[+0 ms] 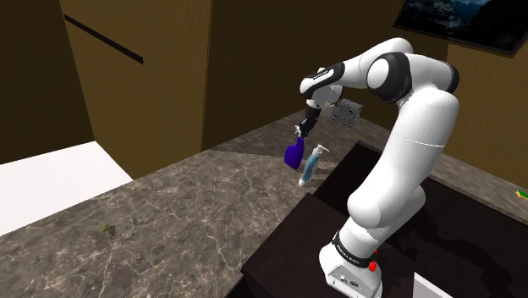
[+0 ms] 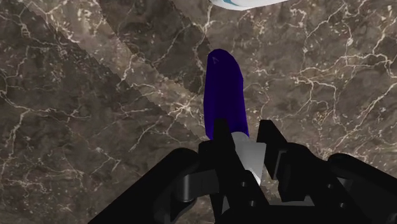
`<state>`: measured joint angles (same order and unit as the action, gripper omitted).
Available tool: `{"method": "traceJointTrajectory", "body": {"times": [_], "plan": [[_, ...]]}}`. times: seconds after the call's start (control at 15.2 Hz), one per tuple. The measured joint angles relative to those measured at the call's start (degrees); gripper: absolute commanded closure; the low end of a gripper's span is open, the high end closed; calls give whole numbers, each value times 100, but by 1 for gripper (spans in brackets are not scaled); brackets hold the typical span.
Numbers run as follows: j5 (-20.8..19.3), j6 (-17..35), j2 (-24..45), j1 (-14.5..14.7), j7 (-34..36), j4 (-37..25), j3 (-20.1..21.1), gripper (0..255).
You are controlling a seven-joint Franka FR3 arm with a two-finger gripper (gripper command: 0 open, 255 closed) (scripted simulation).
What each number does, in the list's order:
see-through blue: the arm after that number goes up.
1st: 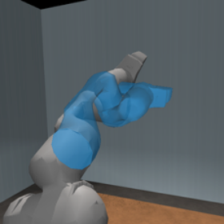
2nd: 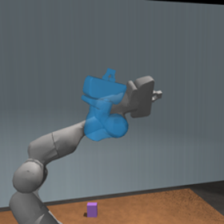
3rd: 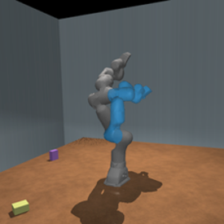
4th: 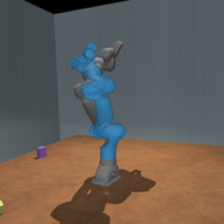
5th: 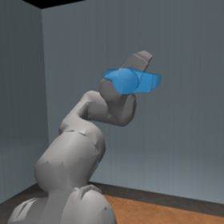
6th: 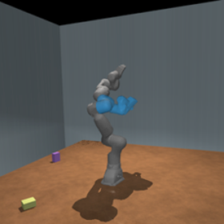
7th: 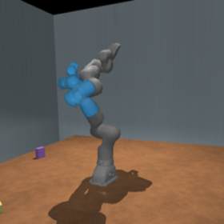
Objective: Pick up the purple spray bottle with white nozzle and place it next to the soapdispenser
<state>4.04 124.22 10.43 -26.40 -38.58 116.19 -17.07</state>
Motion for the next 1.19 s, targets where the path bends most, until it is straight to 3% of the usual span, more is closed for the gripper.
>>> {"method": "traceJointTrajectory", "body": {"times": [0.4, 0.46, 0.86, 1.19], "plan": [[14, 57, 32, -4, -12, 24, 2, 255], [15, 58, 33, -4, -12, 25, 2, 0], [15, 59, 32, -4, -12, 25, 2, 0], [-92, -525, -225, 6, 49, -323, -27, 0]]}}
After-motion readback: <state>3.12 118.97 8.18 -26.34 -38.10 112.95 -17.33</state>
